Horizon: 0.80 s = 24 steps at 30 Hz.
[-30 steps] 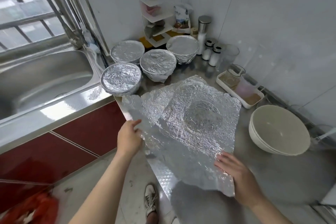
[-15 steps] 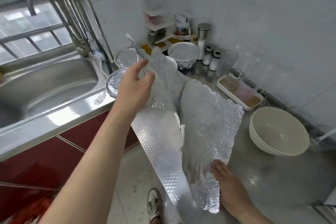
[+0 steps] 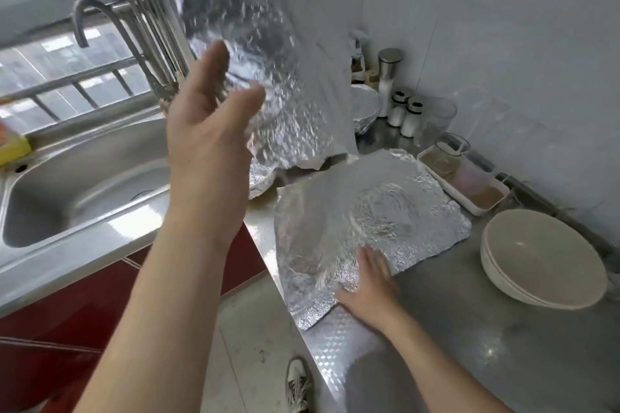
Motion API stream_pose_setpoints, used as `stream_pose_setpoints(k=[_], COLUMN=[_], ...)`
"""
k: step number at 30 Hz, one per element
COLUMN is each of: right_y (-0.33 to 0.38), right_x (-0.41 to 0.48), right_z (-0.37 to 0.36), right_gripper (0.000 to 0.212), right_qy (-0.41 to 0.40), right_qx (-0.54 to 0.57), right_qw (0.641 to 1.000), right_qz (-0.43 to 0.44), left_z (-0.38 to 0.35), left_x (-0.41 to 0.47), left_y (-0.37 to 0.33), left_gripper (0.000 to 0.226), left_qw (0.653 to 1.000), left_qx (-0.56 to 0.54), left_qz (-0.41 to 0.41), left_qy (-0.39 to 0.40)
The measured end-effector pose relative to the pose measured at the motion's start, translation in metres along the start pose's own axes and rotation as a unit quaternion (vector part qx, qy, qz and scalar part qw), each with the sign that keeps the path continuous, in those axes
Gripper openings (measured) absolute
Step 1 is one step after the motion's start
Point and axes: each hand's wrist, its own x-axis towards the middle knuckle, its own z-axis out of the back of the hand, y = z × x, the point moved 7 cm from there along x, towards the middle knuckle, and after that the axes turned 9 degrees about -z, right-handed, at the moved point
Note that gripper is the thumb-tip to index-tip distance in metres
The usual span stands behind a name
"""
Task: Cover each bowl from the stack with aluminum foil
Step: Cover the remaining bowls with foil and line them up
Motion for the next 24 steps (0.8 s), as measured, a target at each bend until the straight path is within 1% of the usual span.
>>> stream_pose_setpoints(k=[1, 3, 5, 6, 7, 8, 9, 10, 11, 12, 13, 15, 16, 17, 18, 19, 20, 21, 22, 24], right_y=[-0.001, -0.001, 0.007, 0.016, 0.023, 0.030, 0.037, 0.041, 0.041, 0.038, 0.031, 0.017, 0.010, 0.001, -0.006, -0.013, -0.018, -0.023, -0.029, -0.041], right_x=[-0.001, -0.010, -0.023, -0.033, -0.044, -0.056, -0.063, -0.067, -0.069, -0.069, -0.069, -0.066, -0.065, -0.063, -0.062, -0.061, -0.061, -0.062, -0.064, -0.058], right_z=[0.018, 0.054, 0.097, 0.121, 0.141, 0.159, 0.166, 0.167, 0.166, 0.161, 0.159, 0.148, 0.142, 0.136, 0.127, 0.122, 0.112, 0.109, 0.103, 0.099], right_gripper=[0.101, 0.110, 0.117, 0.119, 0.120, 0.118, 0.113, 0.103, 0.091, 0.081, 0.075, 0.062, 0.059, 0.064, 0.068, 0.072, 0.077, 0.084, 0.090, 0.096], right_qy=[-0.024, -0.069, -0.131, -0.182, -0.235, -0.284, -0.315, -0.322, -0.308, -0.286, -0.271, -0.246, -0.236, -0.220, -0.198, -0.171, -0.144, -0.134, -0.125, -0.109], right_qx=[0.085, 0.243, 0.325, 0.334, 0.322, 0.278, 0.222, 0.187, 0.194, 0.222, 0.247, 0.235, 0.206, 0.180, 0.167, 0.171, 0.167, 0.163, 0.156, 0.173], right_qw=[0.996, 0.968, 0.936, 0.922, 0.910, 0.904, 0.904, 0.906, 0.910, 0.911, 0.909, 0.917, 0.923, 0.929, 0.933, 0.937, 0.941, 0.941, 0.940, 0.937], right_qz=[-0.008, -0.004, 0.036, 0.076, 0.116, 0.156, 0.187, 0.202, 0.200, 0.198, 0.196, 0.206, 0.223, 0.237, 0.248, 0.251, 0.256, 0.265, 0.275, 0.282], left_z=[0.001, -0.002, -0.011, -0.018, -0.024, -0.031, -0.035, -0.037, -0.038, -0.036, -0.035, -0.023, -0.010, 0.009, 0.034, 0.058, 0.082, 0.097, 0.108, 0.116], left_x=[-0.007, -0.022, -0.039, -0.049, -0.062, -0.076, -0.090, -0.103, -0.116, -0.126, -0.135, -0.145, -0.146, -0.144, -0.141, -0.135, -0.131, -0.124, -0.121, -0.113], left_y=[0.007, 0.018, 0.028, 0.033, 0.040, 0.047, 0.056, 0.066, 0.076, 0.085, 0.090, 0.102, 0.110, 0.120, 0.133, 0.148, 0.164, 0.179, 0.191, 0.215], left_gripper=[0.073, 0.074, 0.075, 0.075, 0.076, 0.078, 0.080, 0.080, 0.078, 0.075, 0.074, 0.070, 0.065, 0.058, 0.058, 0.067, 0.079, 0.089, 0.096, 0.106], left_qw=[1.000, 1.000, 0.999, 0.998, 0.997, 0.996, 0.994, 0.992, 0.989, 0.986, 0.984, 0.981, 0.983, 0.985, 0.985, 0.982, 0.976, 0.972, 0.967, 0.950], left_qx=[-0.007, -0.025, -0.039, -0.042, -0.039, -0.025, -0.011, -0.004, -0.007, -0.014, -0.017, 0.001, 0.008, 0.018, 0.048, 0.085, 0.123, 0.152, 0.185, 0.258], left_qz=[0.008, 0.017, 0.024, 0.032, 0.042, 0.052, 0.065, 0.080, 0.101, 0.123, 0.137, 0.156, 0.164, 0.167, 0.162, 0.155, 0.154, 0.157, 0.163, 0.170], left_qy=[-0.004, -0.009, 0.008, 0.023, 0.042, 0.064, 0.085, 0.098, 0.105, 0.109, 0.117, 0.112, 0.078, 0.025, -0.032, -0.073, -0.093, -0.085, -0.059, 0.054])
